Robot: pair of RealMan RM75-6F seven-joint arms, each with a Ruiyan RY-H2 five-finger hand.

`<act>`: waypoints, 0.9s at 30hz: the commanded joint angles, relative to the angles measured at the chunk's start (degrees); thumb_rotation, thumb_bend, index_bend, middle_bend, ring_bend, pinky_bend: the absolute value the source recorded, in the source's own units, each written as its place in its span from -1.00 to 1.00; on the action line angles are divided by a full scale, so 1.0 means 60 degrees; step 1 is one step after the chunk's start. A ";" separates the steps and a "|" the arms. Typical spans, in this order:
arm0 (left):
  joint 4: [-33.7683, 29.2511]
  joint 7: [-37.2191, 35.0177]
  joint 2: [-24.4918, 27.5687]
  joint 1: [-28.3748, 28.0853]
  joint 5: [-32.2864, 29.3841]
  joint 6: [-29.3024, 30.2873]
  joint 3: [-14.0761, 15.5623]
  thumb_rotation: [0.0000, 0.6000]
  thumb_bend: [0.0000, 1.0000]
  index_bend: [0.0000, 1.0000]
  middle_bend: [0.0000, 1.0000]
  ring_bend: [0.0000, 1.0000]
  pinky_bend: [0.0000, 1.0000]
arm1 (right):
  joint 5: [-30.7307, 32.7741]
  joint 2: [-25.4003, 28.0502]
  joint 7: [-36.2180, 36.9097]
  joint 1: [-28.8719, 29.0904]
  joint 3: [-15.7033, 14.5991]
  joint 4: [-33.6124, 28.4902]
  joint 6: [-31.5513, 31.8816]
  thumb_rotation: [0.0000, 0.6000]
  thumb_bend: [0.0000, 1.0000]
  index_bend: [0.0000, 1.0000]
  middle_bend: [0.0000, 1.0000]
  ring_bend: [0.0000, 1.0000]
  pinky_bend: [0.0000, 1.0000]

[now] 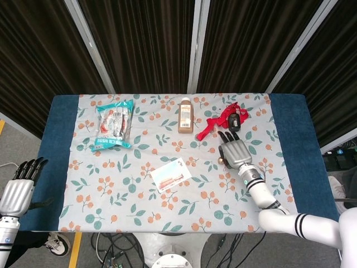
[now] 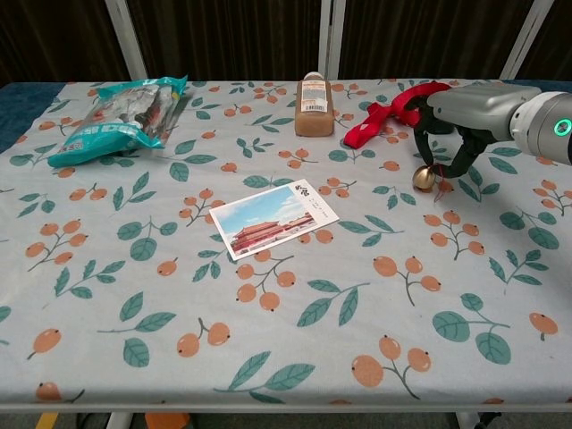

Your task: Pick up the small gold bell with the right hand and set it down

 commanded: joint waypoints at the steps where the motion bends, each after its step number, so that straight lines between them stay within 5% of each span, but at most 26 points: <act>1: 0.0005 -0.0010 0.0003 -0.0001 -0.0003 -0.0014 0.0007 1.00 -0.96 -0.89 -0.94 -1.00 -0.93 | -0.0671 0.0418 0.0419 -0.0178 0.0115 -0.0442 0.0326 1.00 -0.30 0.33 -1.00 -1.00 -1.00; 7: -0.0035 0.0036 0.0017 -0.0013 0.0008 0.0014 -0.0014 1.00 -0.96 -0.89 -0.94 -1.00 -0.93 | -0.2081 0.1497 0.1892 -0.0466 0.0552 -0.1908 0.0624 1.00 -0.29 0.38 -1.00 -1.00 -1.00; 14: -0.0174 0.0149 0.0074 -0.0021 0.0040 0.0047 -0.0016 1.00 -0.96 -0.89 -0.94 -1.00 -0.93 | -0.2993 0.2909 0.5420 -0.0935 0.1530 -0.3368 0.0358 1.00 -0.29 0.39 -0.97 -1.00 -1.00; 16: -0.0202 0.0188 0.0079 -0.0028 0.0029 0.0029 -0.0015 1.00 -0.96 -0.89 -0.94 -1.00 -0.93 | -0.3087 0.3007 0.4750 -0.1004 0.1590 -0.2884 0.0903 1.00 -0.28 0.39 -0.96 -1.00 -1.00; 19: -0.0194 0.0220 0.0057 -0.0057 0.0002 -0.0054 -0.0006 1.00 -0.96 -0.89 -0.94 -1.00 -0.93 | -0.3076 0.2473 0.2213 -0.1008 0.1352 -0.2189 0.2087 1.00 -0.25 0.39 -0.93 -1.00 -1.00; 25: -0.0180 0.0229 0.0010 -0.0107 -0.0028 -0.0151 -0.0009 1.00 -0.96 -0.89 -0.94 -1.00 -0.93 | -0.3027 0.2550 0.4074 -0.1045 0.1458 -0.3471 0.1144 1.00 -0.25 0.43 -0.92 -1.00 -1.00; 27: -0.0168 0.0208 0.0011 -0.0085 -0.0024 -0.0120 0.0001 1.00 -0.96 -0.89 -0.94 -1.00 -0.93 | -0.3476 0.2471 0.3379 -0.1103 0.1477 -0.2927 0.1807 1.00 -0.23 0.44 -0.92 -1.00 -1.00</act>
